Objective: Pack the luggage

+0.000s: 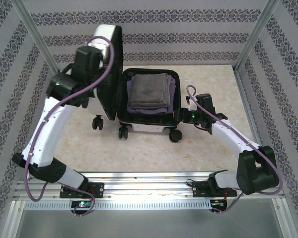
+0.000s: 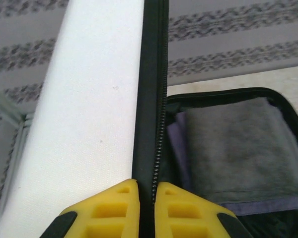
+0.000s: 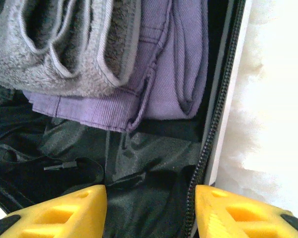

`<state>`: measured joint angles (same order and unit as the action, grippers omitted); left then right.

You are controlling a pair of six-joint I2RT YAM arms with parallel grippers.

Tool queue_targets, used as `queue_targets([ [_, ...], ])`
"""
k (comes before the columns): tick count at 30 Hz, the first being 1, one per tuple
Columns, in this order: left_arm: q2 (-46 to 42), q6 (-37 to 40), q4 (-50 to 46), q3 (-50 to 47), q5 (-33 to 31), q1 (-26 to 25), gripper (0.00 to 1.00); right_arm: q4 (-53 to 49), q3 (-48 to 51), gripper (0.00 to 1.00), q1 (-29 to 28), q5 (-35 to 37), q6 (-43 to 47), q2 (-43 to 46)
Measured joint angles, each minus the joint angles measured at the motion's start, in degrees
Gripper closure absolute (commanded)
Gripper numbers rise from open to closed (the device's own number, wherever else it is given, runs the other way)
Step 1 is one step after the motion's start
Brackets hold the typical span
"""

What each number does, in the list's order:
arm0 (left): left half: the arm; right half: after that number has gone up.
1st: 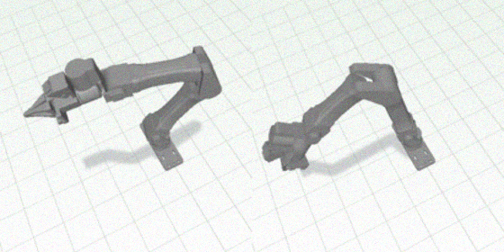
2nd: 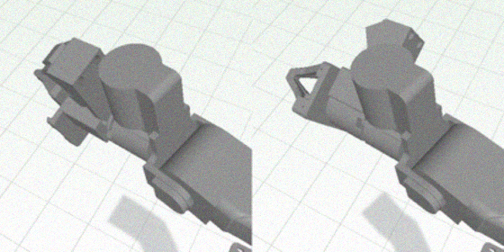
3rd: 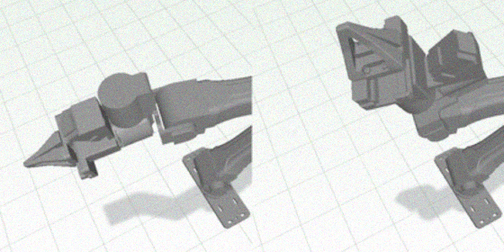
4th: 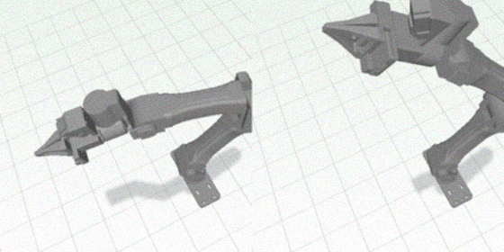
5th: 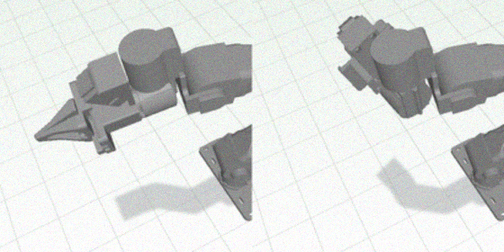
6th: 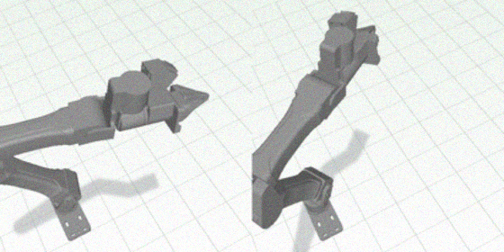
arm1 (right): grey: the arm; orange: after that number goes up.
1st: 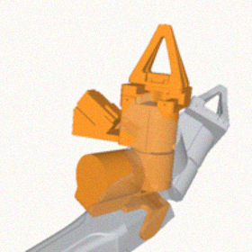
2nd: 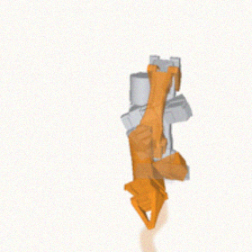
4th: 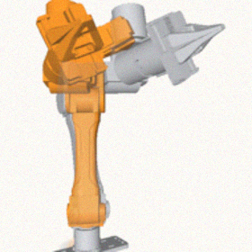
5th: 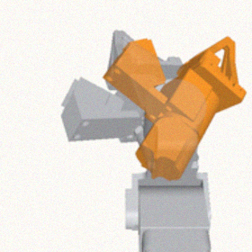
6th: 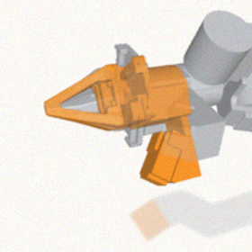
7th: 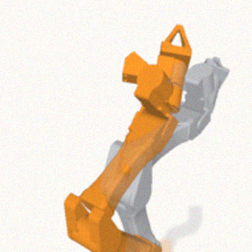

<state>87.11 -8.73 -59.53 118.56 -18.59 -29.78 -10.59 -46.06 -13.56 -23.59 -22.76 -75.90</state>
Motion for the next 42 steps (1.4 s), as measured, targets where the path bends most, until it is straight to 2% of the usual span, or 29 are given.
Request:
queue_targets([
  [2, 3.1, -0.68, 0.0, 2.75, -2.19, -4.79, 0.99, 1.49, 0.22, 0.48, 0.31, -0.26, -0.39, 0.02],
  [4, 7.04, -1.16, 0.2, 5.86, -4.17, -9.33, 0.94, 3.23, 0.92, 0.48, 0.63, -0.48, -1.03, 0.02],
  [7, 14.03, -1.88, 0.39, 11.72, -4.94, -14.43, 0.63, 4.5, 2.19, 0.45, 0.72, -0.85, -1.4, 0.55],
  [8, 16.79, -2.03, 0.96, 14.25, -4.31, -15.8, 0.59, 4.85, 2.64, 0.44, 0.83, -0.85, -1.46, 0.9],
  [14, 33.64, -2.32, 2.69, 33.59, 3.06, -21.24, 0.44, 6.4, 5.05, 0.44, 3.41, -1.33, -2.36, 2.36],
  [17, 35.45, -2.25, 3.41, 35.8, 5.55, -21.94, 0.43, 5.31, 6.47, 0.43, 5.22, 0.02, -2.73, 2.43],
  [20, 34.1, -1.88, 4.02, 35.08, 5.29, -21.97, 0.41, 5.38, 7.96, 0.4, 7.08, -0.02, -3.69, 2.86],
  [24, 28.11, -1.29, 5.27, 28.28, 1.97, -21.62, 0.4, 7.39, 8.72, 0.38, 8.85, 0.07, -4.57, 5.16],
  [27, 21.03, -0.94, 7.17, 18.91, -0.22, -20.57, 0.38, 8.46, 9.46, 0.38, 10.27, 0.26, -5.22, 6.62],
  [30, 11.74, -1.2, 11.56, 4.66, -1.62, -17.44, 0.36, 9.31, 10.34, 0.36, 11.17, 0.48, -5.68, 7.26],
  [36, -6.93, -6.45, 18.93, -24.2, -0.63, -5.03, 0.32, 11.91, 12.61, 0.31, 11.58, 1.9, -7.54, 8.63],
  [38, -12.13, -8.61, 19.61, -30.93, -0.46, -0.11, 0.32, 13.27, 13.05, 0.31, 11.58, 2.16, -8.48, 8.68],
  [42, -17.2, -11.63, 19.69, -37.57, 0.44, 6.6, 0.32, 15.63, 12.98, 0.31, 11.61, 2.47, -9.4, 7.45],
])
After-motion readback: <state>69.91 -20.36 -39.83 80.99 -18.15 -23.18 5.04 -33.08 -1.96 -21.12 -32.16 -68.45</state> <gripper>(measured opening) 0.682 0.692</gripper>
